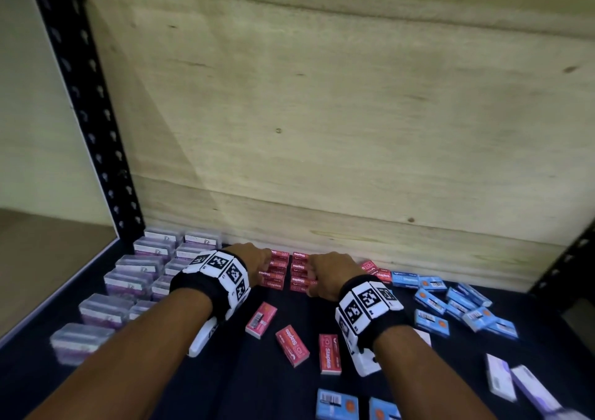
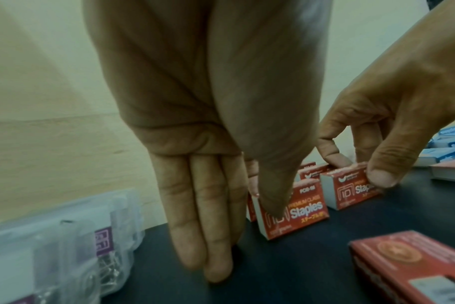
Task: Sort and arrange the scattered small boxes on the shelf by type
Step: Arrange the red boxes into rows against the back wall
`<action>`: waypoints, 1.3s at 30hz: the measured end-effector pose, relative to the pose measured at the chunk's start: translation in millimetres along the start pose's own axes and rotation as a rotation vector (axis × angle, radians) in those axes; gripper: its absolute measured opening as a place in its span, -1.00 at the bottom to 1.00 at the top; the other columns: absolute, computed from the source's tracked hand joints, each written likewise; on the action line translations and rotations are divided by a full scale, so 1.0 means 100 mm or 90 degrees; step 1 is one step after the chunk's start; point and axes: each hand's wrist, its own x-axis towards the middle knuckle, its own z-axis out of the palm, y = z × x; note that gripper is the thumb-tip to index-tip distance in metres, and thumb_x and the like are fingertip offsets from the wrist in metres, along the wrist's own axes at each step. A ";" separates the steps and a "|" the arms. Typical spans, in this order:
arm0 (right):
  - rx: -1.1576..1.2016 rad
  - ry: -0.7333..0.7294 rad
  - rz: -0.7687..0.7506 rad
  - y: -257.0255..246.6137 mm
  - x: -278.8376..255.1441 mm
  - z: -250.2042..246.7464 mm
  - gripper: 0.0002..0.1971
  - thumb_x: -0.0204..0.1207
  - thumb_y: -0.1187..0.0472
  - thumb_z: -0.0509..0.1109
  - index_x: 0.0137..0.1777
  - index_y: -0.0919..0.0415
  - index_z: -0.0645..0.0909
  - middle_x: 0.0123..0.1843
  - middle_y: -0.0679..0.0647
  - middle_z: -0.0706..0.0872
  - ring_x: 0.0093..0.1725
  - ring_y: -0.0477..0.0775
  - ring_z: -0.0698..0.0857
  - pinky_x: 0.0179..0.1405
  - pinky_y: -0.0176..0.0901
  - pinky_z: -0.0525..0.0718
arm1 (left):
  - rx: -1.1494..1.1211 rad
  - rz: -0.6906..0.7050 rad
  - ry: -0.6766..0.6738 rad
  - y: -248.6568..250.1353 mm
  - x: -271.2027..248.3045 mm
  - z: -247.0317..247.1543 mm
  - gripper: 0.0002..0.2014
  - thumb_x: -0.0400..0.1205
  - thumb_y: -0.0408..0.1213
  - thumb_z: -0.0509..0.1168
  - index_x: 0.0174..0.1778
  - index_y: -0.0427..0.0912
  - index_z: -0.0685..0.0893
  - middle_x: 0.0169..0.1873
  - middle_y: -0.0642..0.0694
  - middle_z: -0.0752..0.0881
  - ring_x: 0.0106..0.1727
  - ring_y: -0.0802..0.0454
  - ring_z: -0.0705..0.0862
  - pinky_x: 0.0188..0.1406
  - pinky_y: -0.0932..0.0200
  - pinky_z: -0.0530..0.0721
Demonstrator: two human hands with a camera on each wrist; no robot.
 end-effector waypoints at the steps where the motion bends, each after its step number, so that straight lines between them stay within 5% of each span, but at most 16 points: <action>1: 0.001 0.000 -0.001 0.01 0.00 0.00 -0.65 0.54 0.07 0.50 0.26 0.16 0.57 0.20 0.11 0.72 0.18 0.18 0.68 0.19 0.01 0.65 | 0.001 -0.001 -0.002 0.00 0.00 0.00 -0.61 0.69 -0.18 0.27 0.42 -0.14 0.42 0.24 -0.18 0.66 0.20 -0.16 0.66 0.04 0.10 0.60; 9: 0.038 -0.012 0.013 0.02 -0.05 -0.01 -0.47 0.50 0.00 0.54 0.36 0.18 0.43 0.26 0.16 0.67 0.21 0.21 0.65 0.13 -0.01 0.61 | -0.002 -0.003 -0.002 0.00 -0.01 0.00 -0.62 0.68 -0.15 0.30 0.36 -0.17 0.43 0.18 -0.18 0.67 0.16 -0.16 0.68 0.01 0.09 0.61; 16: 0.096 -0.048 0.040 0.07 -0.17 -0.04 -0.36 0.54 -0.05 0.50 0.44 0.21 0.30 0.30 0.20 0.62 0.24 0.24 0.64 0.05 0.00 0.61 | -0.032 -0.047 0.020 -0.04 -0.19 -0.02 -0.42 0.57 -0.05 0.40 0.37 -0.25 0.32 0.10 -0.21 0.69 0.07 -0.19 0.72 0.03 -0.05 0.73; 19: 0.134 -0.058 0.022 0.12 -0.29 -0.07 -0.53 0.57 -0.06 0.46 0.31 0.18 0.42 0.20 0.13 0.65 0.14 0.16 0.65 0.04 -0.02 0.62 | -0.038 -0.041 0.019 -0.04 -0.34 -0.10 -0.47 0.61 -0.09 0.37 0.37 -0.26 0.34 0.15 -0.22 0.68 0.06 -0.15 0.69 -0.05 0.05 0.64; 24: 0.129 -0.014 0.030 0.12 -0.48 -0.10 -0.65 0.56 -0.05 0.46 0.07 0.26 0.71 0.03 0.10 0.79 0.04 0.12 0.74 0.05 -0.03 0.68 | -0.026 -0.015 -0.037 0.08 -0.52 -0.08 -0.60 0.62 0.02 0.34 0.14 -0.27 0.70 0.08 -0.17 0.76 -0.01 -0.06 0.70 -0.07 0.15 0.62; 28: 0.058 -0.123 0.054 0.01 -0.62 -0.10 -0.56 0.48 -0.23 0.47 -0.17 0.21 0.67 -0.30 0.04 0.69 -0.21 0.11 0.69 -0.01 -0.03 0.72 | -0.029 -0.017 -0.042 0.20 -0.55 0.05 -0.59 0.55 0.10 0.39 -0.02 -0.22 0.79 -0.09 -0.11 0.80 -0.06 -0.06 0.76 -0.06 0.09 0.73; 31: -0.016 -0.151 0.067 -0.09 -0.72 -0.06 -0.52 0.43 -0.27 0.50 -0.36 0.16 0.55 -0.38 0.00 0.63 -0.21 0.12 0.68 0.05 0.00 0.75 | -0.038 -0.029 -0.064 0.27 -0.56 0.11 -0.57 0.45 0.13 0.48 -0.07 -0.22 0.73 -0.14 -0.08 0.75 -0.07 -0.06 0.75 -0.10 0.09 0.71; 36: -0.046 -0.144 0.068 -0.19 -0.79 0.07 -0.57 0.39 -0.12 0.59 0.00 0.24 0.69 0.05 0.14 0.80 0.03 0.19 0.76 0.01 -0.02 0.73 | -0.050 -0.022 -0.075 0.27 -0.61 0.13 -0.50 0.43 0.01 0.55 0.15 -0.25 0.70 -0.07 -0.07 0.69 -0.11 0.01 0.62 -0.09 0.12 0.67; 39: -0.046 -0.148 0.057 -0.17 -0.76 0.07 -0.59 0.38 -0.02 0.62 0.05 0.28 0.70 0.17 0.17 0.79 0.08 0.20 0.75 0.01 -0.04 0.72 | -0.065 -0.011 -0.089 0.21 -0.63 0.11 -0.57 0.43 -0.11 0.57 0.17 -0.21 0.74 0.08 -0.10 0.76 -0.10 0.08 0.63 -0.32 0.27 0.60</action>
